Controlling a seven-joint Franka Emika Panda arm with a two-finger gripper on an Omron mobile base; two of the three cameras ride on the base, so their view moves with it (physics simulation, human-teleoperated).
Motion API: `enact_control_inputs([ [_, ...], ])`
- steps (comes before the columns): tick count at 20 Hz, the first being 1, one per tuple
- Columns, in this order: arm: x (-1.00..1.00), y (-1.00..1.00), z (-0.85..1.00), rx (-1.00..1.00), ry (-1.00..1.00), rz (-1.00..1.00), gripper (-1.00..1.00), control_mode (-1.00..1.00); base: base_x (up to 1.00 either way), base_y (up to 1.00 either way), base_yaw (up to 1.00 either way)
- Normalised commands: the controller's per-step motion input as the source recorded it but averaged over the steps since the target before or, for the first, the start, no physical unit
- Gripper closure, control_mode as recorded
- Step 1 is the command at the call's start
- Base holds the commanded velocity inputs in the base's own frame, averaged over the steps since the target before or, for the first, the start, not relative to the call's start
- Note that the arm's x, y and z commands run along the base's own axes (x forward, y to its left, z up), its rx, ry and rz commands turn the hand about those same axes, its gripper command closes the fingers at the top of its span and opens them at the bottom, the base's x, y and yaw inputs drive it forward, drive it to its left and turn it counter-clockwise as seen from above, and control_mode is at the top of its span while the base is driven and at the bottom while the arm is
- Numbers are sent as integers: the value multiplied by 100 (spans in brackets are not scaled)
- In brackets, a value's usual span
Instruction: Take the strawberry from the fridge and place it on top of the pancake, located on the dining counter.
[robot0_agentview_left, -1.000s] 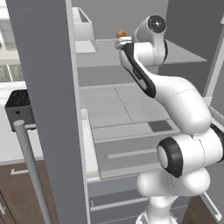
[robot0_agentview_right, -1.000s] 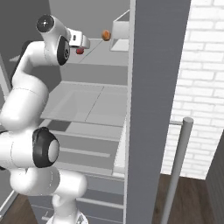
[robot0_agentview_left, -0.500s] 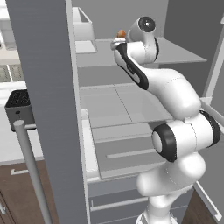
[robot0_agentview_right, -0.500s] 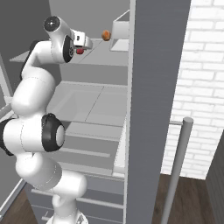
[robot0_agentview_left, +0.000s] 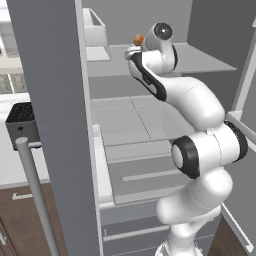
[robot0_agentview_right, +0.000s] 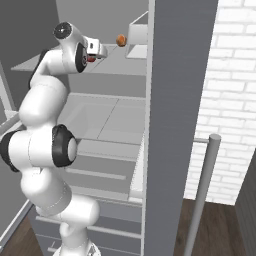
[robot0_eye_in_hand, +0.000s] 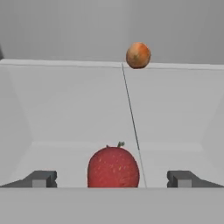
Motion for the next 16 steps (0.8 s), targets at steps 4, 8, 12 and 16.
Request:
enact_control_inputs([
  [4, 28, 0, -4, -3, 1, 0, -100, -100, 0, 0, 0],
  [8, 12, 0, -1, -1, 0, 0, -100, -100, 0, 0, 0],
  [12, -1, 0, -10, 0, 4, 0, 100, -100, 0, 0, 0],
  [16, 0, 0, -19, 0, 7, 0, 100, -100, 0, 0, 0],
])
